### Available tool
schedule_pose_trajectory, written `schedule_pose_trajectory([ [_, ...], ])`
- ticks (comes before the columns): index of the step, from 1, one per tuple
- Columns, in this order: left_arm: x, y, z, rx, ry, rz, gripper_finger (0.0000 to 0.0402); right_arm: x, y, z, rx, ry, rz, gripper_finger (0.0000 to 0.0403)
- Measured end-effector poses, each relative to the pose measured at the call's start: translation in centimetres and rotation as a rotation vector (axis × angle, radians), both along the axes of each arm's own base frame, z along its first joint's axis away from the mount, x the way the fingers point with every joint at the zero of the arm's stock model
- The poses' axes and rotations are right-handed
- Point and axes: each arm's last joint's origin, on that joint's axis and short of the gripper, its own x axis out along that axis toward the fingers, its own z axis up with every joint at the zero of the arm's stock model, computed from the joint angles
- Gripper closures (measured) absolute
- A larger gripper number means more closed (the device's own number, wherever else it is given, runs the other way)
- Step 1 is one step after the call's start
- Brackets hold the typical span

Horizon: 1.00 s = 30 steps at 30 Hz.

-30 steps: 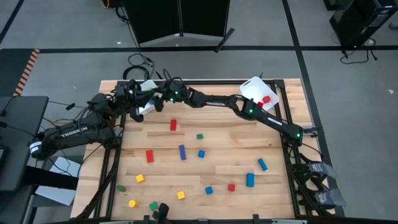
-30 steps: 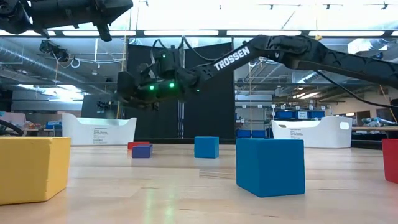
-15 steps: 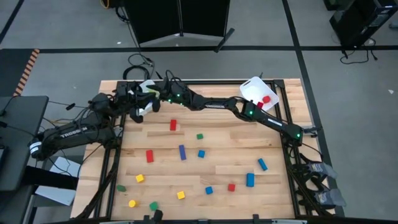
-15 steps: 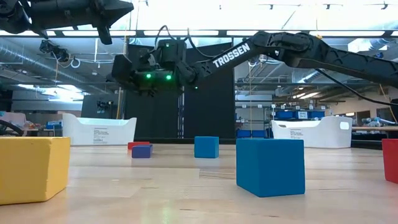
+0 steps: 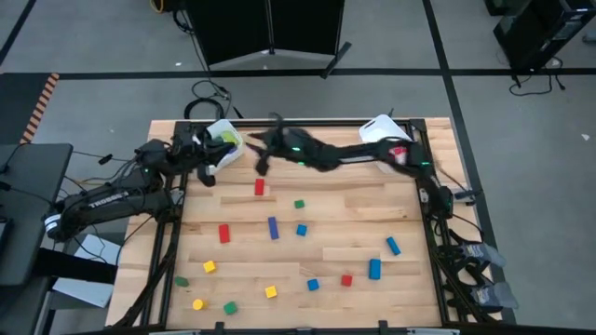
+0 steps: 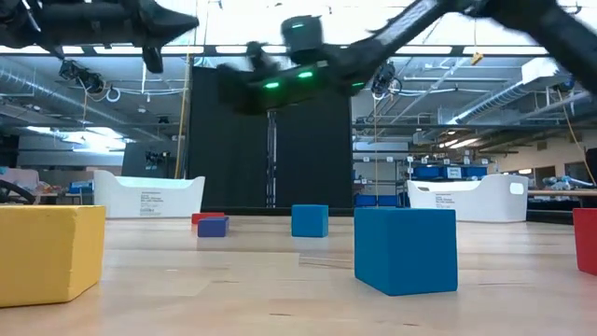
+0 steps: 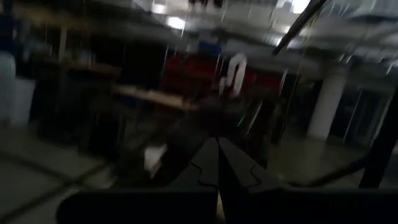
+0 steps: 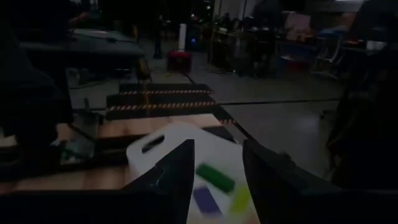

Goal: Sort blocks by size
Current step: Put the small blue block into the right white bin

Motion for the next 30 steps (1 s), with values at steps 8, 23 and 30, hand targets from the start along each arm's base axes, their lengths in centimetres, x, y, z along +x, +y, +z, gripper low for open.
schedule_pose_trajectory([
  [8,3.4,1.6,-3.7,-0.123,0.239,-0.048,0.0386,-13.2,3.9,0.5,0.026,-0.093,-0.068,0.0245],
  [23,13.6,-3.1,-6.1,0.078,0.622,-0.305,0.0236,-27.1,10.2,1.2,-0.035,-0.194,-0.235,0.0244],
  [30,17.6,-6.9,-6.6,0.202,0.791,-0.443,0.0151,-28.8,11.2,1.1,-0.036,-0.23,-0.202,0.0244],
])
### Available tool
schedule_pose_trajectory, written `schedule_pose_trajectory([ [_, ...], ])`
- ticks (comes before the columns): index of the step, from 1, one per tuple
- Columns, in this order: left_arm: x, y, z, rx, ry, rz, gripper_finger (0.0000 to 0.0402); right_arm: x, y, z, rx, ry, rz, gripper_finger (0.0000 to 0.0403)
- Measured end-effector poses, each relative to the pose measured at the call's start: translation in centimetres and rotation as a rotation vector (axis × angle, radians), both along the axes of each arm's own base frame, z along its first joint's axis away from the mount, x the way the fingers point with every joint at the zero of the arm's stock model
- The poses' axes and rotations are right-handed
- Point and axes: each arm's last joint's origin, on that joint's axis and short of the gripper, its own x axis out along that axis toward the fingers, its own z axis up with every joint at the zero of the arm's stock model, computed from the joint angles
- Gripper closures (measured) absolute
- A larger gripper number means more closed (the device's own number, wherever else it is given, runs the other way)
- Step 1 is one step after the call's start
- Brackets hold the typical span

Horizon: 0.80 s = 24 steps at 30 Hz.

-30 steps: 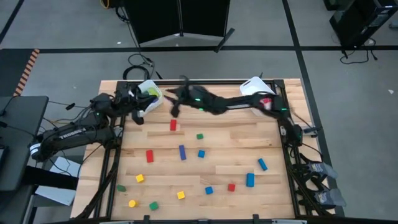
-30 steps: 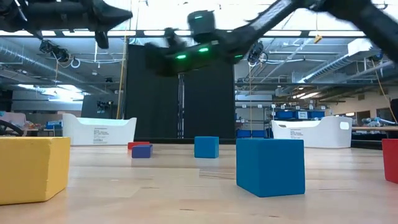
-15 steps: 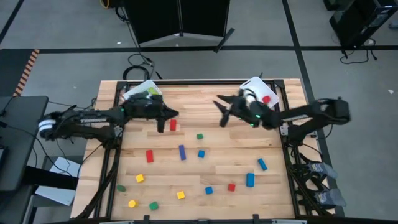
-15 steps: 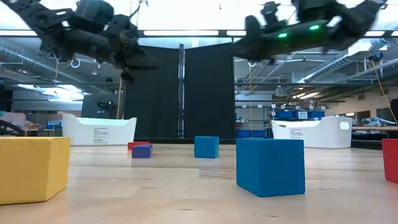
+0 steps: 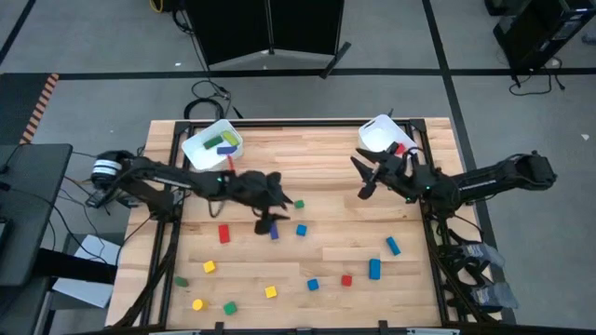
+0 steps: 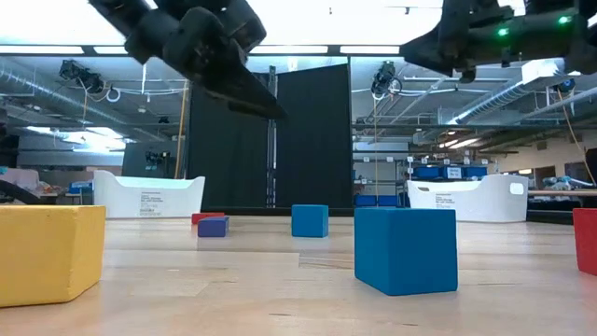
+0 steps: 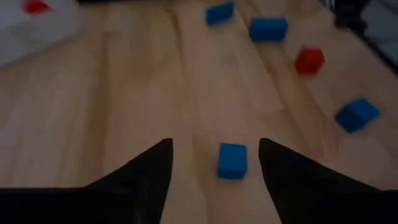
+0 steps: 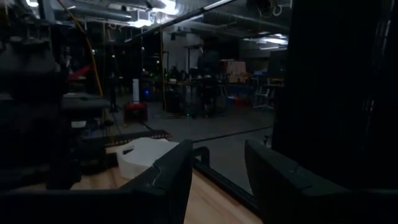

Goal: Sort blocks by size
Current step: Put the small blue block into the right white bin

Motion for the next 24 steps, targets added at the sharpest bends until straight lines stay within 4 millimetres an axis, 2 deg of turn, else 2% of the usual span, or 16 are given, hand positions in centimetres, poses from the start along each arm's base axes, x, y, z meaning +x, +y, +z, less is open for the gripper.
schedule_pose_trajectory([
  [6,2.3,-1.7,-2.0,0.068,0.101,-0.035,0.0127,0.1,1.0,-0.5,0.009,0.025,0.032,0.0244],
  [19,4.0,-2.5,-6.5,0.037,0.175,-0.065,0.0131,-0.1,2.4,-0.6,0.027,0.034,0.026,0.0244],
  [24,4.5,-2.6,-7.7,0.015,0.172,-0.067,0.0131,-0.1,2.5,-0.5,0.019,0.03,0.023,0.0244],
])
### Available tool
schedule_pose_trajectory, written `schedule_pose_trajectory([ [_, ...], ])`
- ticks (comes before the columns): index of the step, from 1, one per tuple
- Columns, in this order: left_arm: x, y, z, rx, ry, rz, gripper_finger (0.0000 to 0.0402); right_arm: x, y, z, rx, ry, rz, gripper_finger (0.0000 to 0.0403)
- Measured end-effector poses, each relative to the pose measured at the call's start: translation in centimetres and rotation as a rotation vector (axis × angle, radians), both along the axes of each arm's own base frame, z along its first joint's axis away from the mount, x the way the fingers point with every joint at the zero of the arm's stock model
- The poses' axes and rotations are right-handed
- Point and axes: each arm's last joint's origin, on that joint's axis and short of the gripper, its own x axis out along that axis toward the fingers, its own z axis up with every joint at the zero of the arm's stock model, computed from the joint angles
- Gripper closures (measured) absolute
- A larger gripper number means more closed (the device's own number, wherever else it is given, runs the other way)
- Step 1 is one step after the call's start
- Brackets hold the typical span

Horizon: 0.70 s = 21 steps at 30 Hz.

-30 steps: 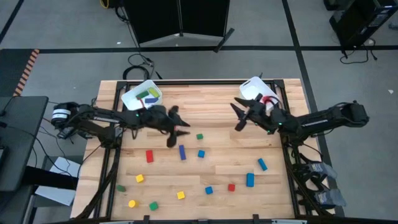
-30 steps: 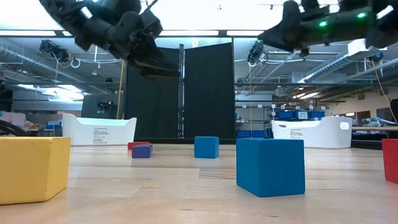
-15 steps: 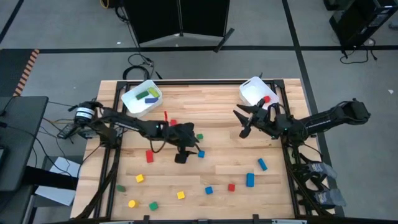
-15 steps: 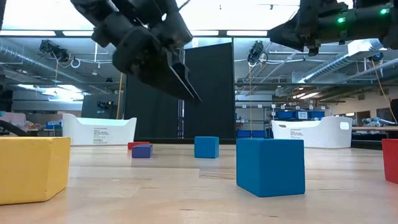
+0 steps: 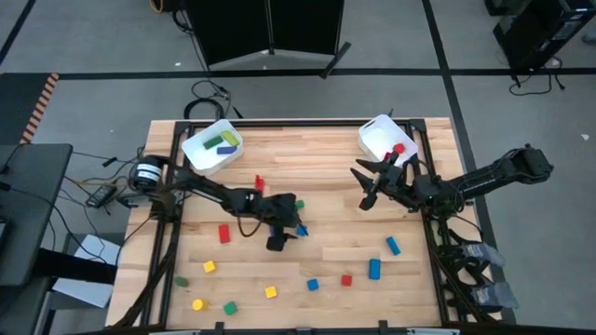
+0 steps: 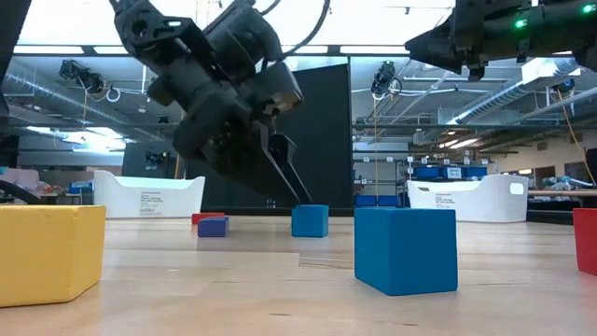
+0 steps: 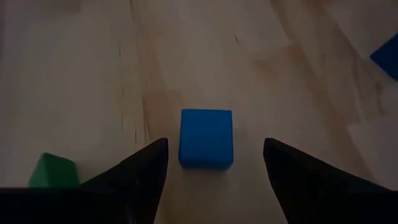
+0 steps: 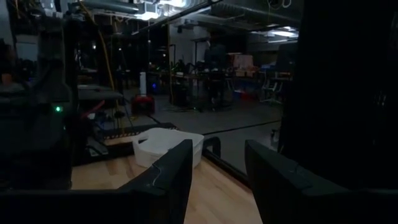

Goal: Sort blocks by size
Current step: Put the small blue block into the right white bin

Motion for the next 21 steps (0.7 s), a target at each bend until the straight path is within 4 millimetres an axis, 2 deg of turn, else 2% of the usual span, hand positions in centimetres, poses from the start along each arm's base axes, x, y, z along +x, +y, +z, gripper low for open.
schedule_pose_trajectory([
  [9,1.0,0.0,-2.2,-0.034,-0.021,0.043,0.014,0.0,0.0,0.1,-0.003,-0.004,-0.001,0.0244],
  [12,1.3,-0.1,-2.3,-0.035,-0.058,0.048,0.0177,0.0,0.0,0.1,-0.004,-0.004,-0.001,0.0244],
  [16,1.4,0.2,-2.3,-0.025,-0.072,0.065,0.0264,0.0,0.0,0.1,-0.005,-0.004,-0.001,0.0244],
  [21,2.3,1.2,-1.3,-0.037,-0.144,0.105,0.0266,0.0,0.0,0.2,-0.009,-0.01,0.0,0.0244],
])
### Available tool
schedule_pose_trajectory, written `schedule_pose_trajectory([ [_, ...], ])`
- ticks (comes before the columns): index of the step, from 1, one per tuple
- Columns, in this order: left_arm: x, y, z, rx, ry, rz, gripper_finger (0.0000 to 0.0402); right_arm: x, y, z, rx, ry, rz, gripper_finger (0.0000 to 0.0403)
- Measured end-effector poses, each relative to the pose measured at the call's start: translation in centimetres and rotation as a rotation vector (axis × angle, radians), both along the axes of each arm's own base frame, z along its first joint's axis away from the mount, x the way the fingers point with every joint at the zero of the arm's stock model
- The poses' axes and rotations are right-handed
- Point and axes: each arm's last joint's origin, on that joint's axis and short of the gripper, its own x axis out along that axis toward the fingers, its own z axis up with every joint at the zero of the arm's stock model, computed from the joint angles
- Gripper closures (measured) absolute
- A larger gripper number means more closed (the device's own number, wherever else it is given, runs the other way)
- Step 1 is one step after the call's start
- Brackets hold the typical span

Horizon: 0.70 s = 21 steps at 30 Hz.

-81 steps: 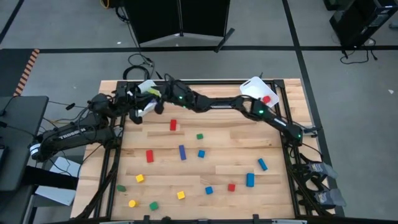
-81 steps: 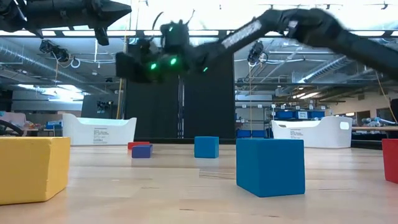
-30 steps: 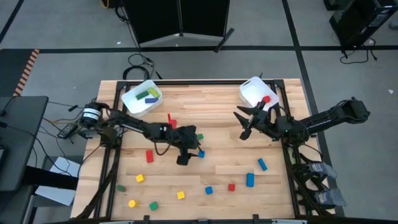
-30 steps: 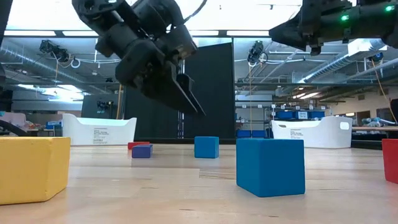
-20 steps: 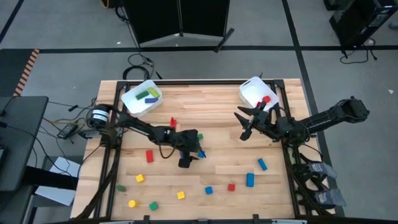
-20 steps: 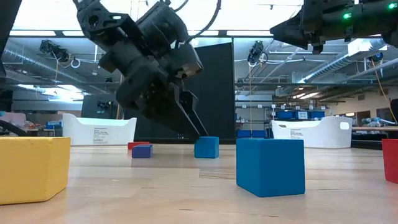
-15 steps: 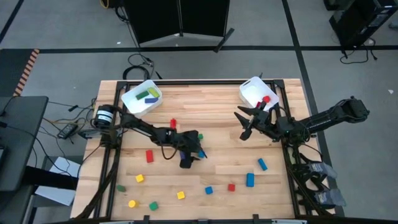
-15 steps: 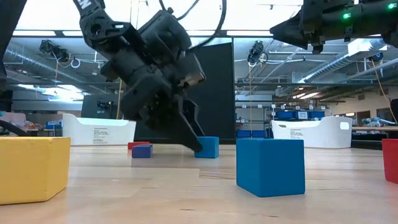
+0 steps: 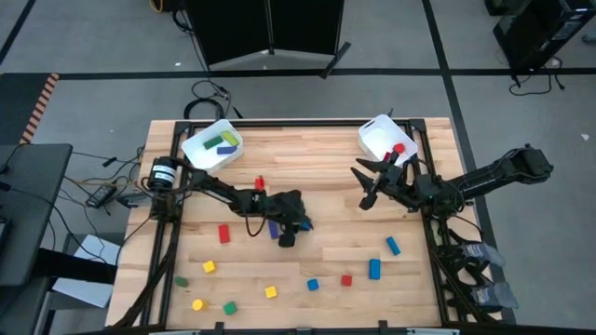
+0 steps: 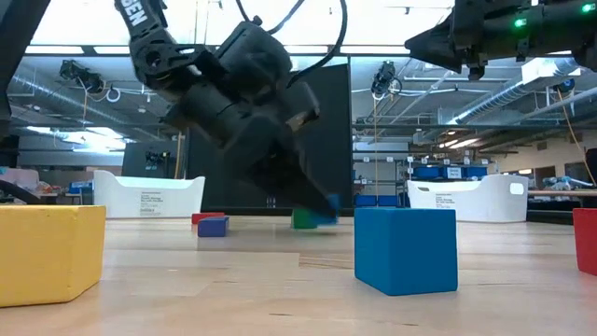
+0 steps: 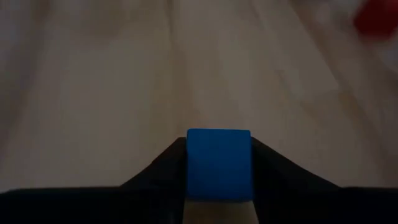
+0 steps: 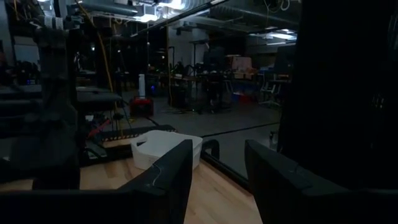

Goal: Sort blocks by size
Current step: Put the small blue block into the right white bin

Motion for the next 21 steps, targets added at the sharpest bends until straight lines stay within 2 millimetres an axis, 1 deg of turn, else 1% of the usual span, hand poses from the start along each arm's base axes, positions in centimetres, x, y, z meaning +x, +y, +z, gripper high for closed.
schedule_pose_trajectory([
  [3,1.4,0.7,1.7,0.008,-0.078,0.014,0.0266,-0.1,0.3,0.3,-0.023,-0.011,0.011,0.0244],
  [6,2.9,2.2,3.7,0.024,-0.15,0.039,0.0266,-0.2,0.7,0.7,-0.059,-0.033,0.027,0.0244],
  [10,4.7,5.9,6.8,0.062,-0.263,0.121,0.0266,-0.6,1.5,1.8,-0.118,-0.071,0.05,0.0244],
  [12,5.7,8.2,8.2,0.065,-0.319,0.163,0.0266,-0.7,1.8,2.6,-0.155,-0.092,0.055,0.0244],
  [17,9.0,12.9,9.6,0.013,-0.398,0.18,0.0266,-0.9,2.6,4.4,-0.228,-0.131,0.052,0.0245],
  [20,11.4,15.4,10.0,-0.034,-0.429,0.183,0.0266,-1.0,2.9,5.0,-0.255,-0.13,0.058,0.0245],
  [21,12.3,16.1,9.8,-0.052,-0.424,0.189,0.0266,-0.9,2.9,5.1,-0.257,-0.131,0.059,0.0245],
])
